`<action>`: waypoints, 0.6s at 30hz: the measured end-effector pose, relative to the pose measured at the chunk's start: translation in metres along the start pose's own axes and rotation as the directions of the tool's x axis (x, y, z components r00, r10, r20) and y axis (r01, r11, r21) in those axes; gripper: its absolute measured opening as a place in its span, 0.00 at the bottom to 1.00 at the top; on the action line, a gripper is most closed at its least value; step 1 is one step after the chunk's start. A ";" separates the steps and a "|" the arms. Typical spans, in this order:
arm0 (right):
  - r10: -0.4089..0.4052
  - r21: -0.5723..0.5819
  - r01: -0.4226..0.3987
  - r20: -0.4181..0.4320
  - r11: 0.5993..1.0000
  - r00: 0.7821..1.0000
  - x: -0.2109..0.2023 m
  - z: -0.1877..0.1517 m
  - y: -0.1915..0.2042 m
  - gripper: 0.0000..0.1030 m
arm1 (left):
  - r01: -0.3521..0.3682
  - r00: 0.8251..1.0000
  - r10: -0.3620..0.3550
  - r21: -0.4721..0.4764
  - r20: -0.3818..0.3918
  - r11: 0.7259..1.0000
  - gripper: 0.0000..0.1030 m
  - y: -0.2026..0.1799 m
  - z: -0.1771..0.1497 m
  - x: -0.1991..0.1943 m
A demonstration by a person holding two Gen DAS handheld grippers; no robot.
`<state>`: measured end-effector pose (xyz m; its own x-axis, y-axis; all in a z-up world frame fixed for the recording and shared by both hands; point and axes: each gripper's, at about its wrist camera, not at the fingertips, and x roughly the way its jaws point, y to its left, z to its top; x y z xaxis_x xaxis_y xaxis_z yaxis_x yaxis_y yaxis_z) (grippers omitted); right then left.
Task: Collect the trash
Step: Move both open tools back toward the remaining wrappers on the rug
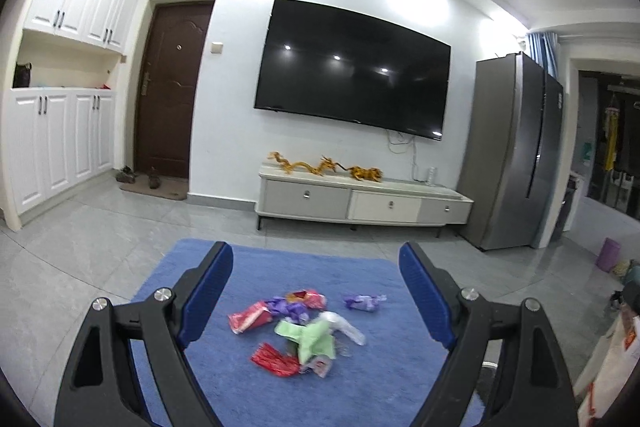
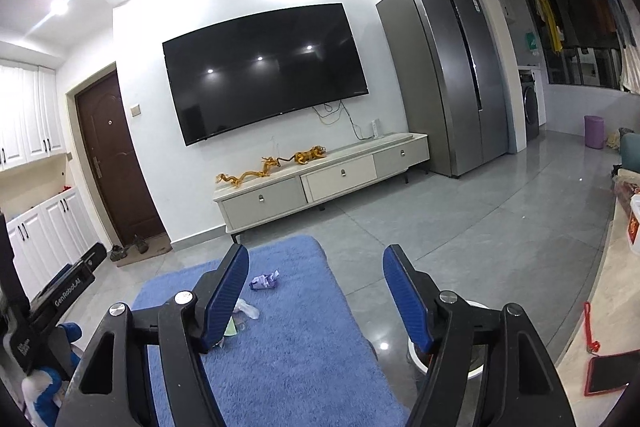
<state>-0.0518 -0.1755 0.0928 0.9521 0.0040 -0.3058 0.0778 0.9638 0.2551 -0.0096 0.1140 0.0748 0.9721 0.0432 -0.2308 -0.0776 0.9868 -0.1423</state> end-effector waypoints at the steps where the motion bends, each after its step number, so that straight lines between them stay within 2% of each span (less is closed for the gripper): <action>1: 0.006 0.010 -0.006 0.001 1.000 1.000 0.001 -0.002 -0.002 0.66 | -0.005 1.000 0.005 0.009 -0.007 1.000 0.82 0.003 -0.002 0.003; 6: 0.031 0.044 -0.030 -0.018 0.999 0.999 0.029 0.000 -0.008 0.66 | -0.044 0.997 0.044 0.010 -0.058 0.999 0.82 0.032 -0.008 0.023; 12: 0.090 0.014 -0.089 -0.056 0.996 0.994 0.065 -0.007 0.002 0.66 | -0.098 0.990 0.098 0.000 -0.102 0.995 0.82 0.081 -0.021 0.038; 16: 0.131 -0.008 -0.133 -0.105 0.991 0.986 0.094 -0.016 0.008 0.66 | -0.053 0.987 0.047 -0.031 -0.155 0.998 0.82 0.100 -0.036 0.052; 18: 0.152 -0.014 -0.155 -0.130 0.988 0.980 0.109 -0.021 0.011 0.66 | -0.036 0.982 0.032 -0.017 -0.184 0.999 0.82 0.102 -0.046 0.062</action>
<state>0.0462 -0.1587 0.0427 0.9064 0.1850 -0.3798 -0.0750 0.9552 0.2862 0.0329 0.2099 0.0019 0.9115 0.0456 -0.4089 -0.1165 0.9817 -0.1504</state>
